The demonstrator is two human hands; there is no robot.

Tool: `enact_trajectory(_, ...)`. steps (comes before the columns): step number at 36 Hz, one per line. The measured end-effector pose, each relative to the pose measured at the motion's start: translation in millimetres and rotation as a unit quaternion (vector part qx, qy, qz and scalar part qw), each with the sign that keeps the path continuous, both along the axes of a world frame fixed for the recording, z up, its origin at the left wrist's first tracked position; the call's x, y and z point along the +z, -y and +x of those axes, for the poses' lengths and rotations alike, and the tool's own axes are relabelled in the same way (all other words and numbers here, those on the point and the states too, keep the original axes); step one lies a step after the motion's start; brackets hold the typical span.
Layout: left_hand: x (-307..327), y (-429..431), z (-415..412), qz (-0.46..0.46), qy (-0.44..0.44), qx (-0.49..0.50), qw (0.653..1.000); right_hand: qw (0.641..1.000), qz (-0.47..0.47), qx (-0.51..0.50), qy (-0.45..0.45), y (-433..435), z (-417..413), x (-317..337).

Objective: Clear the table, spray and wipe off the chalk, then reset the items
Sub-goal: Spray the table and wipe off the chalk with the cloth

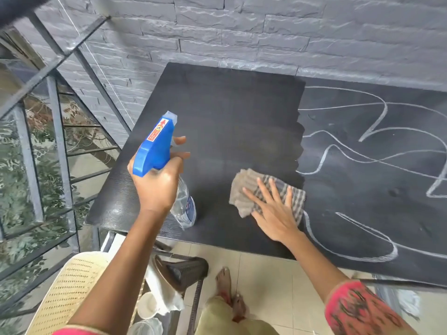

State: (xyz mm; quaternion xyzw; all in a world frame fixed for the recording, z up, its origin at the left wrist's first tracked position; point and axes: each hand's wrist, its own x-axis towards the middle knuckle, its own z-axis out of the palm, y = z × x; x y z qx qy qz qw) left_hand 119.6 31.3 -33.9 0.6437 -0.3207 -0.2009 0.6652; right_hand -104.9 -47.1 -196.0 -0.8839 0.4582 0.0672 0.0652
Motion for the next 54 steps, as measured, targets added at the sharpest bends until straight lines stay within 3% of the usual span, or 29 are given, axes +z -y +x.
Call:
enact_trajectory(3,0,0,-1,0.002,-0.008,0.000,1.000,1.000,0.010,0.001,0.004,-6,38,3)
enact_trajectory(8,2,-2,-1,0.005,-0.010,-0.002,1.000,0.982,0.028,0.186,0.024,-60,45,0)
enact_trajectory(11,4,-2,-2,0.004,-0.005,-0.005,1.000,0.974,0.013,0.226,0.029,-75,18,-2)
enact_trajectory(15,4,-2,-2,-0.012,-0.002,-0.008,1.000,0.982,0.031,0.186,0.023,-49,-16,-1)
enact_trajectory(21,1,1,-2,-0.024,0.001,-0.007,1.000,1.000,0.002,-0.009,0.015,53,-1,2)
enact_trajectory(24,1,0,-2,-0.025,-0.001,-0.005,1.000,0.998,0.026,-0.056,0.020,80,18,0)
enact_trajectory(28,1,0,-1,-0.014,0.005,-0.009,1.000,0.999,0.020,-0.038,0.016,65,25,1)
enact_trajectory(32,0,-1,0,0.011,0.010,-0.013,1.000,0.996,-0.003,0.093,0.014,7,12,2)
enact_trajectory(35,3,-8,3,0.028,0.018,-0.017,0.999,0.990,0.013,0.136,0.031,-34,-10,-2)
enact_trajectory(39,10,-20,12,0.061,0.035,-0.048,0.996,0.995,0.010,0.086,0.039,-28,-15,-3)
enact_trajectory(42,12,-32,26,0.189,0.039,-0.085,0.977,0.999,0.015,0.016,0.036,-6,22,-1)
enact_trajectory(43,12,-37,26,0.194,0.055,-0.089,0.975,0.999,0.017,-0.005,0.037,2,35,0)
enact_trajectory(45,16,-58,23,0.119,0.066,-0.050,0.989,0.998,0.037,-0.014,0.042,10,70,-1)
enact_trajectory(48,22,-74,17,0.060,0.050,0.002,0.997,0.998,0.042,0.035,0.036,4,115,-1)
enact_trajectory(54,18,-91,23,0.067,0.050,0.052,0.995,0.963,0.042,0.267,0.021,-61,138,1)
